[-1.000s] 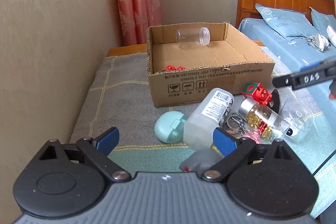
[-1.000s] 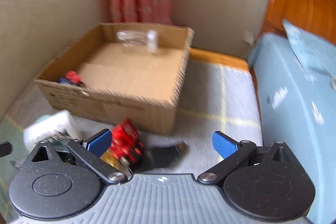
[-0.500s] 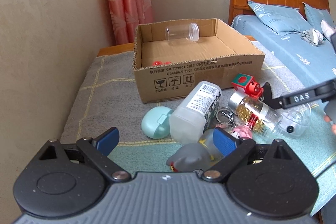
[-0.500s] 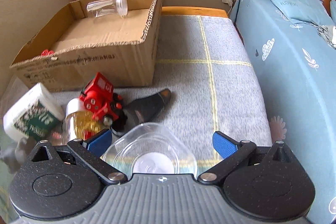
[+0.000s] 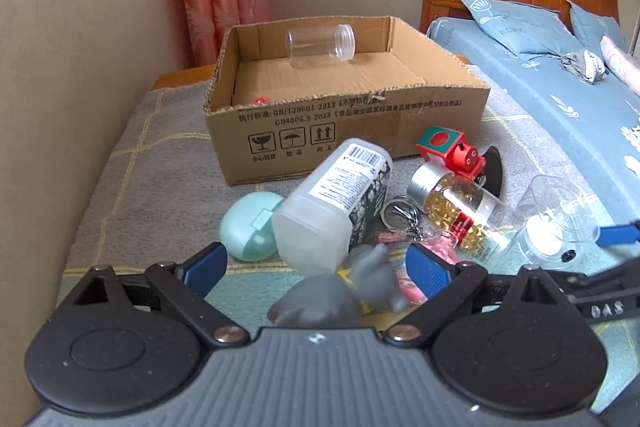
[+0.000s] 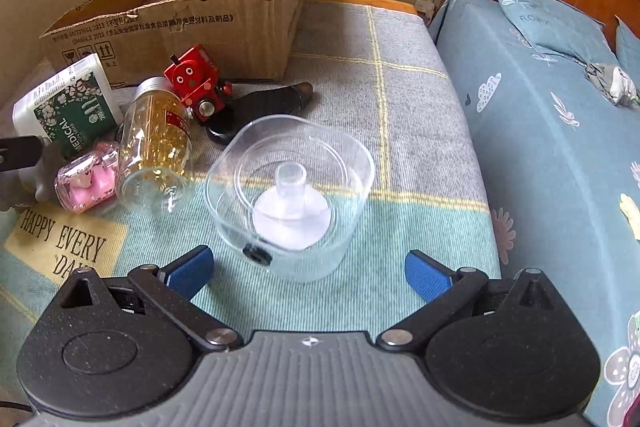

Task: Organize rigid objects
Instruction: 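Move right tool to square plastic container while left tool approaches grey elephant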

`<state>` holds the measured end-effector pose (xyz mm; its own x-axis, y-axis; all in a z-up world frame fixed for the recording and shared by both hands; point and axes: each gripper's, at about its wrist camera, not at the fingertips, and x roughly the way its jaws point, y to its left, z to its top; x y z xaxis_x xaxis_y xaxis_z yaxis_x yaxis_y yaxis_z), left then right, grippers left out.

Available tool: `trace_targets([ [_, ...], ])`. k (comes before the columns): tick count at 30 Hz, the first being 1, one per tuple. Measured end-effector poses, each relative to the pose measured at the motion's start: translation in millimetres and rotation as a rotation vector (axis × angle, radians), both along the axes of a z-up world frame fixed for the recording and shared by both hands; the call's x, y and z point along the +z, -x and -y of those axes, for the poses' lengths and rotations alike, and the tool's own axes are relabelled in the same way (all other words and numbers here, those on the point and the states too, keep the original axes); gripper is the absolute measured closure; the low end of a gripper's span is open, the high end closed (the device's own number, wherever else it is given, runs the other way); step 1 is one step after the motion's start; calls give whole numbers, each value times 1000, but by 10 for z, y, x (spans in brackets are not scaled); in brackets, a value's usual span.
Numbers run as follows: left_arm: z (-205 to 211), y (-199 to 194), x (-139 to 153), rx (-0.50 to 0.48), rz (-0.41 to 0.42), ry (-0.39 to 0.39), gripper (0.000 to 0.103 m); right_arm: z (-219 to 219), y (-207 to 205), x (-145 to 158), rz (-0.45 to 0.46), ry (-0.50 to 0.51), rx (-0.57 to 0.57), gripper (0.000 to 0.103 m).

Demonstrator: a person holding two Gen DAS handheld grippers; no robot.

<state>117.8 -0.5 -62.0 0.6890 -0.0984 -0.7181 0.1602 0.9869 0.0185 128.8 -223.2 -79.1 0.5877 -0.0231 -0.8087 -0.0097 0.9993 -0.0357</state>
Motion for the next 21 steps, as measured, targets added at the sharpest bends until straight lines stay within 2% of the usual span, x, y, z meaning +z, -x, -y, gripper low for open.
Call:
trace_targets([
  [3, -6, -15, -73, 18, -11, -9, 7, 0, 102, -21, 30, -16, -7, 0],
  [5, -74, 8, -83, 20, -15, 25, 7, -5, 154, -28, 51, -15, -6, 0],
  [7, -138, 41, -80, 23, -23, 26, 7, 1, 182, -36, 62, -16, -4, 0],
  [15, -389, 365, -121, 2, -18, -76, 7, 7, 213, -34, 90, -15, 11, 0],
  [21, -490, 394, -280, -18, -45, -13, 6, 5, 225, -56, 96, -16, 11, 0],
])
